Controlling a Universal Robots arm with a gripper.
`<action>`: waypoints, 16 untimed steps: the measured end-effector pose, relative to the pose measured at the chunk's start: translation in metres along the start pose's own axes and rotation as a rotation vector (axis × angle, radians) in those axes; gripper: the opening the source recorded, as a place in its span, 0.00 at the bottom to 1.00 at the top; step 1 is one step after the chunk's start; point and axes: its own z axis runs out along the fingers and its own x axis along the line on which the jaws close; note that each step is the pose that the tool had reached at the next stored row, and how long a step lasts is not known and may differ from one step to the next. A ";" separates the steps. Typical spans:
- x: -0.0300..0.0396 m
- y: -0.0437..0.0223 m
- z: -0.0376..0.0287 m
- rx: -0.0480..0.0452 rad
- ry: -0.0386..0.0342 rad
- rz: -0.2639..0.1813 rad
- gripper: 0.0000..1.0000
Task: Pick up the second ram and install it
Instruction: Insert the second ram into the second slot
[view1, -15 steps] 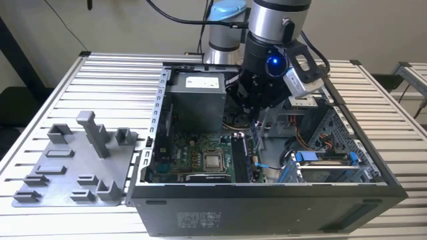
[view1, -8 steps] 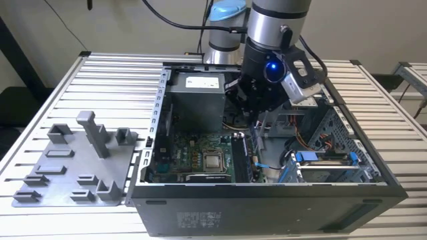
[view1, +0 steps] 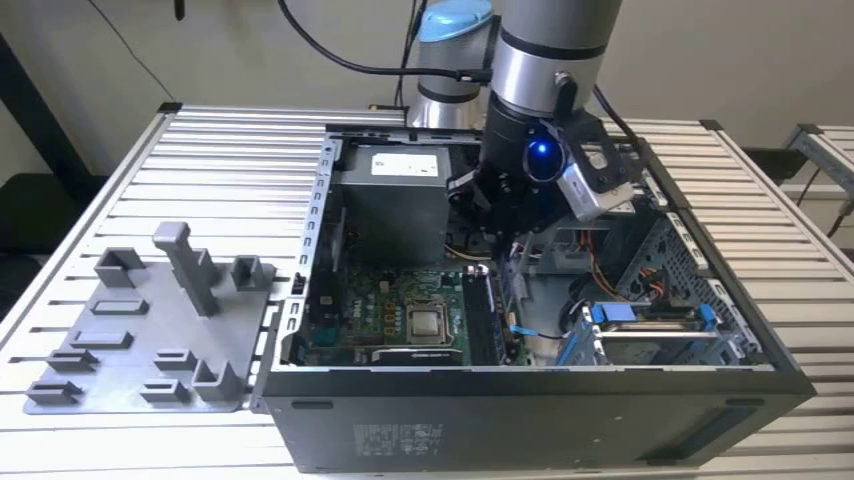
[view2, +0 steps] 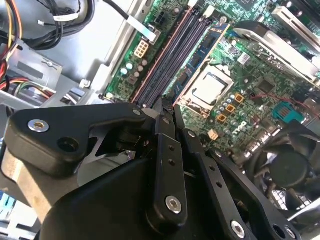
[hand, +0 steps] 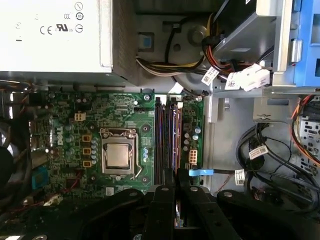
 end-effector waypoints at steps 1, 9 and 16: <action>0.0000 0.0000 0.0012 0.0019 -0.0001 0.000 0.14; 0.0029 -0.0002 0.0149 0.0071 -0.0002 0.000 0.14; 0.0066 0.0001 0.0275 0.0071 -0.0002 0.000 0.14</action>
